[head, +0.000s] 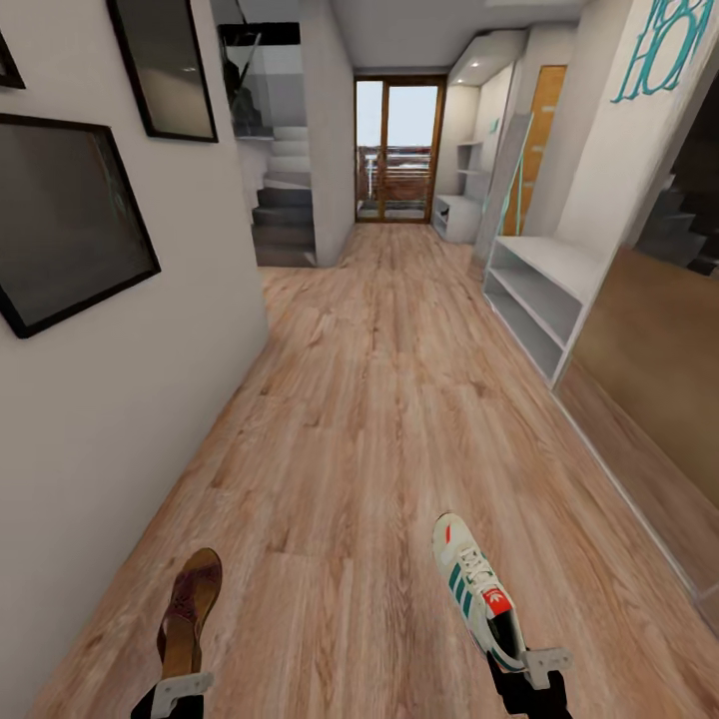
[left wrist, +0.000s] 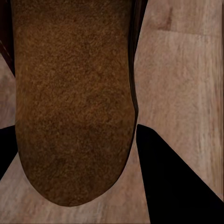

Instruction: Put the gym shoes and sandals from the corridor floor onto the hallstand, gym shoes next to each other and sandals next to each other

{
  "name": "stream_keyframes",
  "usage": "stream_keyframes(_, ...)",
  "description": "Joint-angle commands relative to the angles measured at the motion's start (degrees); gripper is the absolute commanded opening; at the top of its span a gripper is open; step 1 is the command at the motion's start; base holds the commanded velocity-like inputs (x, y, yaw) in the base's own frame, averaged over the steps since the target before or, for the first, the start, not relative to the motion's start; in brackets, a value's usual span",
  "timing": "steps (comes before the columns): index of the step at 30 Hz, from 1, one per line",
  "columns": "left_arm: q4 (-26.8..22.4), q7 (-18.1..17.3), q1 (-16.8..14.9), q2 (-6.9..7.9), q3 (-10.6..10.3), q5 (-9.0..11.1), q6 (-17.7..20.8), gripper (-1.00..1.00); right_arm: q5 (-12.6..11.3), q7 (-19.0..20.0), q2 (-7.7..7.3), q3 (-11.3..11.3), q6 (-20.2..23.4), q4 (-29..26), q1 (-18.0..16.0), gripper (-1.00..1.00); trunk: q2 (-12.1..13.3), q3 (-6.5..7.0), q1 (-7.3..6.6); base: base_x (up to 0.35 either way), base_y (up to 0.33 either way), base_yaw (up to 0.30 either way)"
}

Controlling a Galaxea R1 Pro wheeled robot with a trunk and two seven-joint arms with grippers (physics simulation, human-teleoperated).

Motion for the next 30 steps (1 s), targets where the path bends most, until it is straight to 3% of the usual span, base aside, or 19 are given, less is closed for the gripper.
stream_keyframes(1,0.0,0.0,0.0,-0.03,0.5,-0.7,-0.2,-1.00,0.4,0.3,0.00,-0.5,-0.1,0.0,0.0,-1.00,0.0,-0.05,0.02,0.315,-0.171,0.000)
stream_keyframes(30,0.1,0.0,0.0,-0.03,0.5,-0.7,-0.2,-1.00,0.4,0.3,0.06,-0.5,-0.1,0.9,0.0,-1.00,0.0,-0.05,0.02,0.318,-0.146,0.000)
